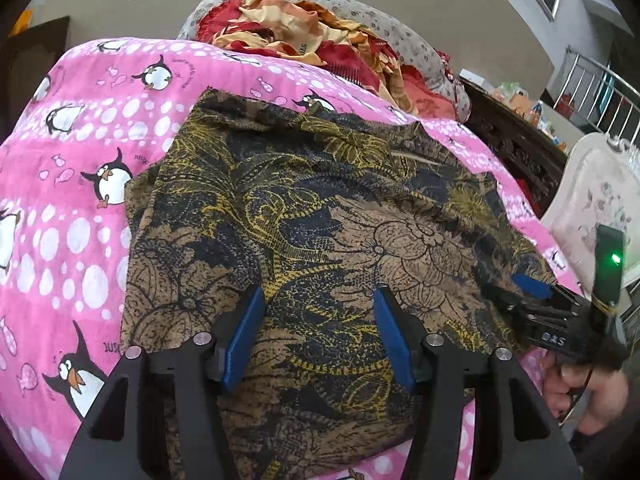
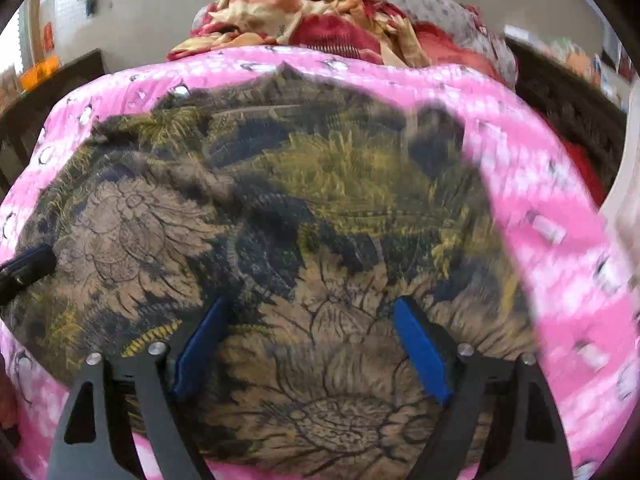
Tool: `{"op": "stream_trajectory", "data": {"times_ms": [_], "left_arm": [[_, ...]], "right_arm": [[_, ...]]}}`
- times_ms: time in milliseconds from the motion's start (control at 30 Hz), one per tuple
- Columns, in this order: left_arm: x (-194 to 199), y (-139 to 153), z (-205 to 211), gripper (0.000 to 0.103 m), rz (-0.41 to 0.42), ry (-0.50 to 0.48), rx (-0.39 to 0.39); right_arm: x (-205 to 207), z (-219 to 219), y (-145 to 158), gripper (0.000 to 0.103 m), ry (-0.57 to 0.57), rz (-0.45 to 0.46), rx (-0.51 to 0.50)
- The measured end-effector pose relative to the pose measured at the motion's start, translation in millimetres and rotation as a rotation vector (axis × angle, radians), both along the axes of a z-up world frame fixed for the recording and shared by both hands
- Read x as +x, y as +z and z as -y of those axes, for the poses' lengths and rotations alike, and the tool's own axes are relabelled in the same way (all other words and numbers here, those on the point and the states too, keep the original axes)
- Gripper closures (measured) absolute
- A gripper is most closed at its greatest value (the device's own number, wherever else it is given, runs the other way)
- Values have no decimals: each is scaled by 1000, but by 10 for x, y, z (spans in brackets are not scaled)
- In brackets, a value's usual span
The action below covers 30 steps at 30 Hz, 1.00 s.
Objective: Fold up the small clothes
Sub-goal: 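Press the folded shirt flat with both open tools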
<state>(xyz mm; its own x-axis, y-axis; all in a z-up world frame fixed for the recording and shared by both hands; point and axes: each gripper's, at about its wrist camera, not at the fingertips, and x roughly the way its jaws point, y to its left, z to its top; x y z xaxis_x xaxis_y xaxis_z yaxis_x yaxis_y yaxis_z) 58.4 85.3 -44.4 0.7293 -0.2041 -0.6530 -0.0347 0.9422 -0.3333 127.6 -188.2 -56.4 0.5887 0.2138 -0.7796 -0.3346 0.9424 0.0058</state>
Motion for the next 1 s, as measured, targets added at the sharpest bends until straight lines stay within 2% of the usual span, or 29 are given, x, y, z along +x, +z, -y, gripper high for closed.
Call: {"op": "stream_trajectory", "data": {"times_ms": [100,433,1000], "left_arm": [[26,2,23,60,-2,-6,8],[-10,-7,-49,60,7,-9,-34],[-3,-9,-51,60,8,-9,-37]], "right_arm": [[-13,64,3,14,9,10,51],[-10,58,-13,13,12,16,53],[-15,57,-17,13,10,17,53]]}}
